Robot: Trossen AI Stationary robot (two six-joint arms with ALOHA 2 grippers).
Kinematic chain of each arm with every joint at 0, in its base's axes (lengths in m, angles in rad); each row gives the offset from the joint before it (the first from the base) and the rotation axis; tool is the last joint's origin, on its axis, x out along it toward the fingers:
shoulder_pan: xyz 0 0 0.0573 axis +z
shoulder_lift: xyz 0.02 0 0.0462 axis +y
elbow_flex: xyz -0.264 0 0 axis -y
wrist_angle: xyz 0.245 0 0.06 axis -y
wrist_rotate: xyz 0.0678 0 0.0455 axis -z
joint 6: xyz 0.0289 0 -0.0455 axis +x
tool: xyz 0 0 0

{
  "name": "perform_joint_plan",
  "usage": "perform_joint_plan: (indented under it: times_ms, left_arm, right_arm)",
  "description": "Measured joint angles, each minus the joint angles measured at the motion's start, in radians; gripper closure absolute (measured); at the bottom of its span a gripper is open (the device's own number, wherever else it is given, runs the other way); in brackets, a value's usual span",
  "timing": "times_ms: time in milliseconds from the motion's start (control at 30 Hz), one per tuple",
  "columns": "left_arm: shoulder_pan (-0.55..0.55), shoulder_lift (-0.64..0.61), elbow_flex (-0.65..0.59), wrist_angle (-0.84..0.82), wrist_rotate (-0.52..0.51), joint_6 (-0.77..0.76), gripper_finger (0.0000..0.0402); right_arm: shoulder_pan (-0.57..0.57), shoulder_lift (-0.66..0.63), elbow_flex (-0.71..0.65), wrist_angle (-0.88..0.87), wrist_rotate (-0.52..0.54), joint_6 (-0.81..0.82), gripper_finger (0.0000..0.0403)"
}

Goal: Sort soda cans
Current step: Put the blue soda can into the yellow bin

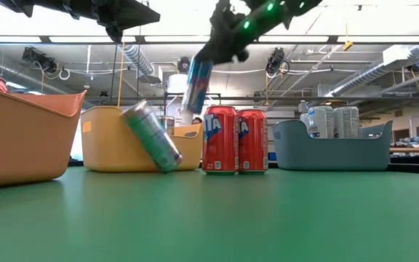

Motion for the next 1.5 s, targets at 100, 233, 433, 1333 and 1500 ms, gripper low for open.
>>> perform_joint_plan:
  times_ms: [100, 233, 433, 1333, 1500]
  left_arm:
    - [0.0, 0.0, 0.0, 0.008, 0.0, -0.001, 0.04]
    - [0.0, 0.0, 0.0, 0.008, 0.0, -0.006, 0.04]
    - [0.0, 0.0, 0.0, 0.0, 0.001, -0.008, 0.04]
    - [0.0, 0.0, 0.0, -0.007, 0.027, -0.025, 0.04]
    - [0.0, 0.0, 0.0, -0.008, 0.029, -0.025, 0.04]
  right_arm:
    - [-0.009, 0.067, -0.002, 0.054, -0.015, -0.006, 0.0182]
    - [-0.02, 0.133, -0.001, 0.107, -0.021, -0.005, 0.0182]
    - [-0.041, 0.199, -0.001, 0.102, -0.007, 0.018, 0.018]
    - [-0.037, 0.241, 0.001, 0.063, -0.067, 0.123, 0.017]
    - [-0.033, 0.241, 0.001, 0.058, -0.068, 0.124, 0.0168]
